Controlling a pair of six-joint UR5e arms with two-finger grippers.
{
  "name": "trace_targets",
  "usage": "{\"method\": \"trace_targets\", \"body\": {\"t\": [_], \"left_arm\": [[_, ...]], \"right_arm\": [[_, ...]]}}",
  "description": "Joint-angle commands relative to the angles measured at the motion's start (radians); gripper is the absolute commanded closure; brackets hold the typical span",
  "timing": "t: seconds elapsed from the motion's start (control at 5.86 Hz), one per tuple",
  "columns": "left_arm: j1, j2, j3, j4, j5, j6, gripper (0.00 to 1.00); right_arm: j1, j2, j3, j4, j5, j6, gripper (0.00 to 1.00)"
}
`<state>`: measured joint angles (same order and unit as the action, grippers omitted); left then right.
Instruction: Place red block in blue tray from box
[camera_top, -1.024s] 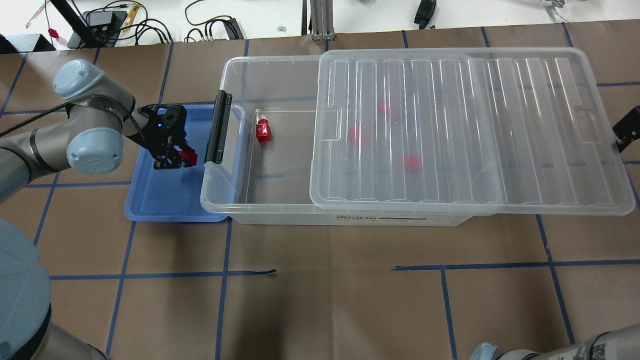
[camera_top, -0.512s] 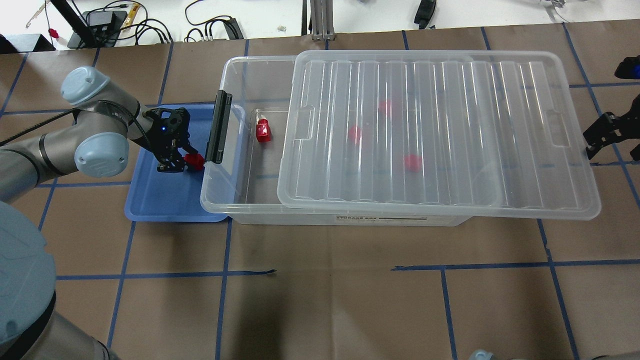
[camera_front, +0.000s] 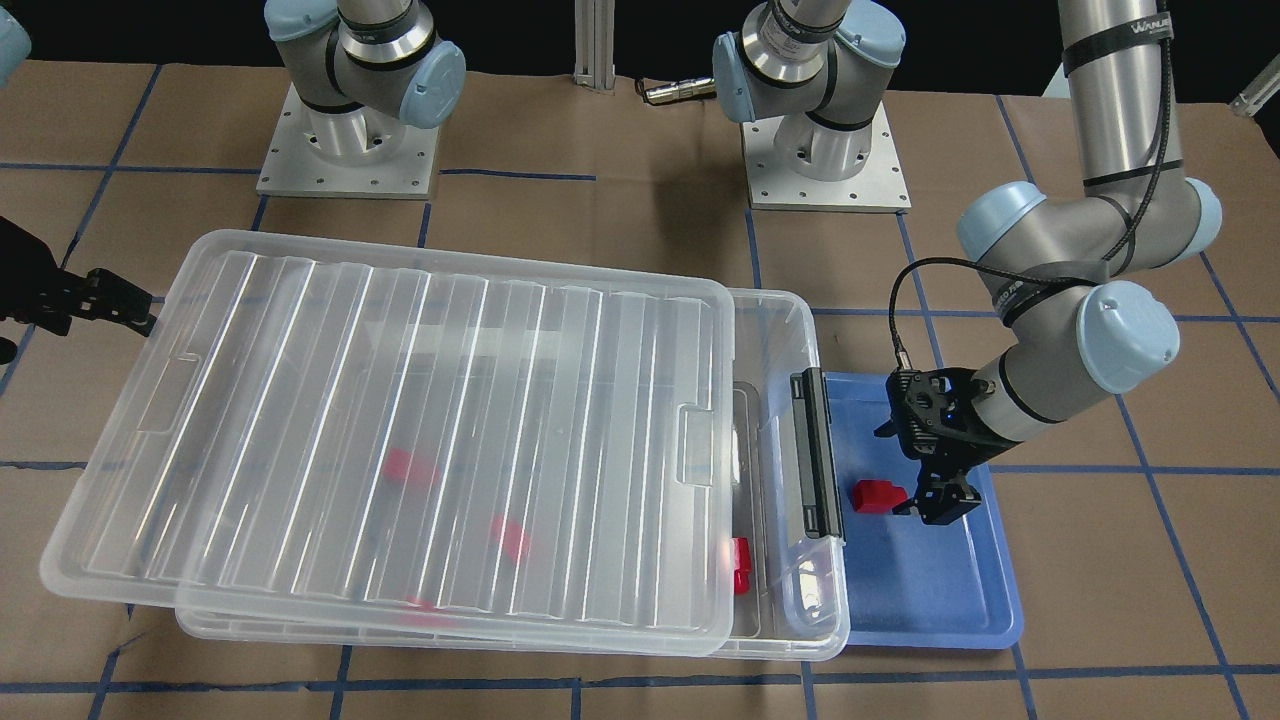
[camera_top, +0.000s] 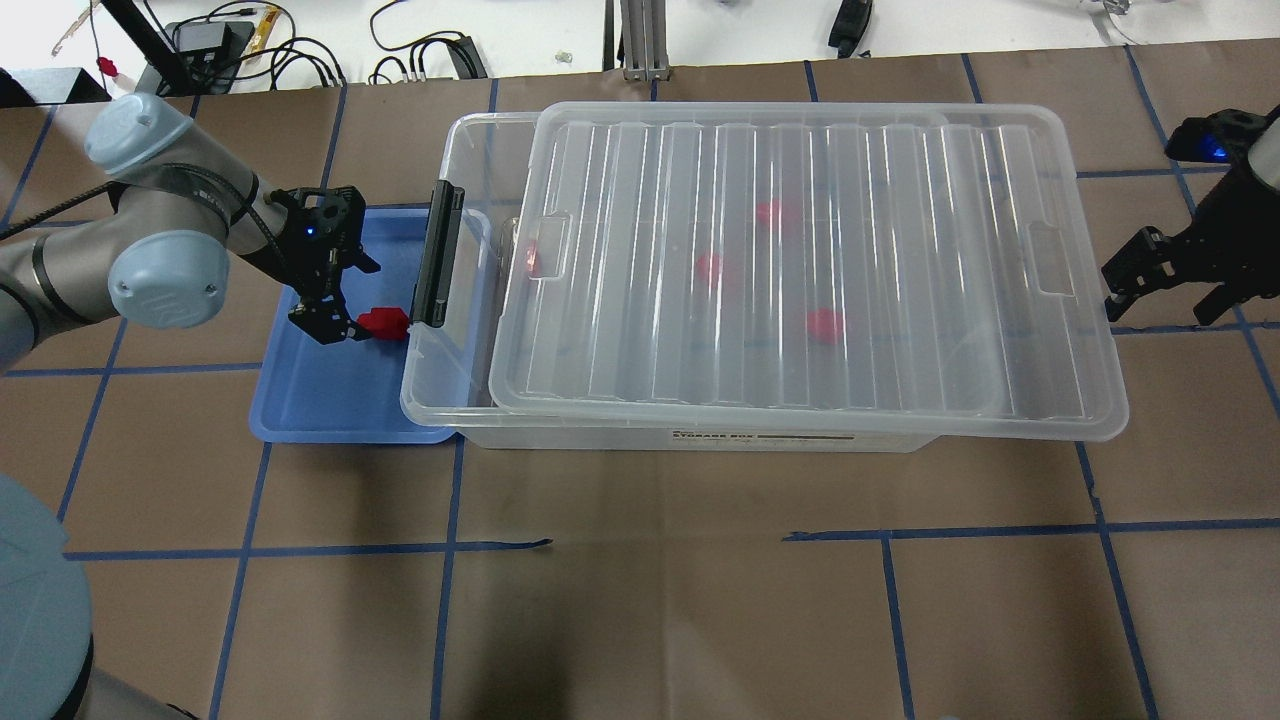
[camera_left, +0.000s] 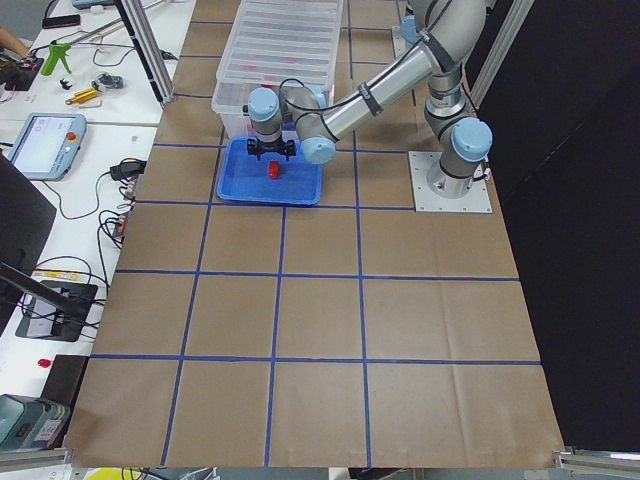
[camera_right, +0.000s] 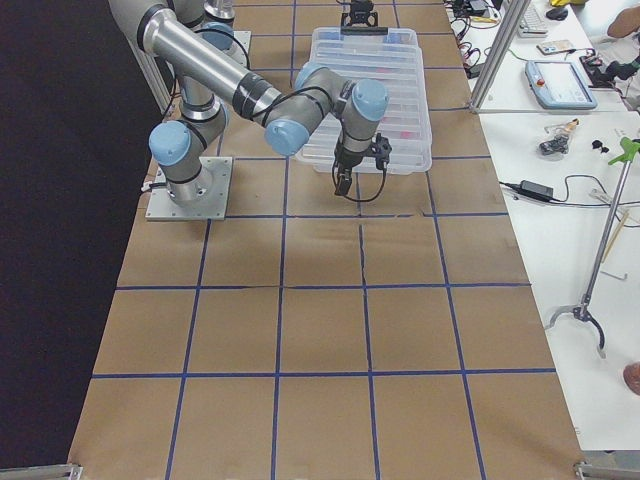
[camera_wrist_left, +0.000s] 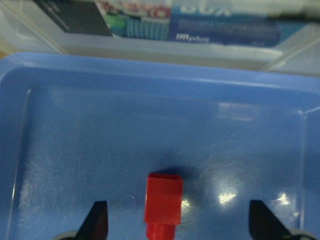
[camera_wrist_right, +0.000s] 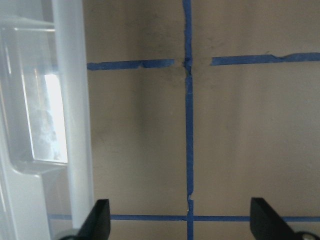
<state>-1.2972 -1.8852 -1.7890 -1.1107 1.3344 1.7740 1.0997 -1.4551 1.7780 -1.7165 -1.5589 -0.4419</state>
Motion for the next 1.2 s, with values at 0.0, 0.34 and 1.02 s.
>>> {"method": "trace_targets", "body": {"t": [0.0, 0.34, 1.02], "left_arm": [[-0.025, 0.139, 0.058, -0.221, -0.006, -0.146, 0.02], [-0.110, 0.245, 0.103, -0.337, -0.001, -0.450, 0.02], [-0.198, 0.267, 0.118, -0.319, 0.008, -0.904, 0.02]], "right_arm": [[0.043, -0.004, 0.005, 0.000, 0.023, 0.006, 0.00], [0.104, -0.004, 0.003, -0.003, 0.023, 0.006, 0.00], [0.123, -0.069, -0.119, 0.020, 0.013, 0.043, 0.00]]}}
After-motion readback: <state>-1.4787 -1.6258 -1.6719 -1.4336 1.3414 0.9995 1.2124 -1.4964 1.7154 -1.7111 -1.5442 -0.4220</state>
